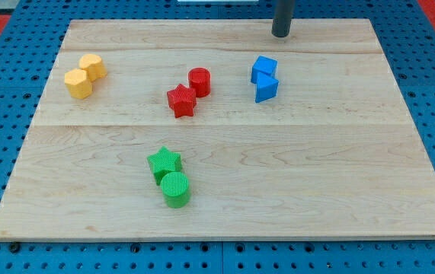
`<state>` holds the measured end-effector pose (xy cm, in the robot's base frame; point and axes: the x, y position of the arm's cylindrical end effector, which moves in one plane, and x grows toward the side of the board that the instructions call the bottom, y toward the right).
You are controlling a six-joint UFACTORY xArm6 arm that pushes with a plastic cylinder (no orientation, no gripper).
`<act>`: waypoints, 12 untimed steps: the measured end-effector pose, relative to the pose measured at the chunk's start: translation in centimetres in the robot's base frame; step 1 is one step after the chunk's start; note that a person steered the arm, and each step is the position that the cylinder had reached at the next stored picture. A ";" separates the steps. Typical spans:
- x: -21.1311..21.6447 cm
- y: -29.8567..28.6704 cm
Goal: Move your arm right a bit
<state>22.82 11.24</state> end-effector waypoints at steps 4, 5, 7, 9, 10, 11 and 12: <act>0.0 -0.2; 0.0 -0.2; 0.2 0.2; 2.0 1.4; 2.0 1.6; 2.0 1.9; 3.3 2.6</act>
<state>26.16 13.83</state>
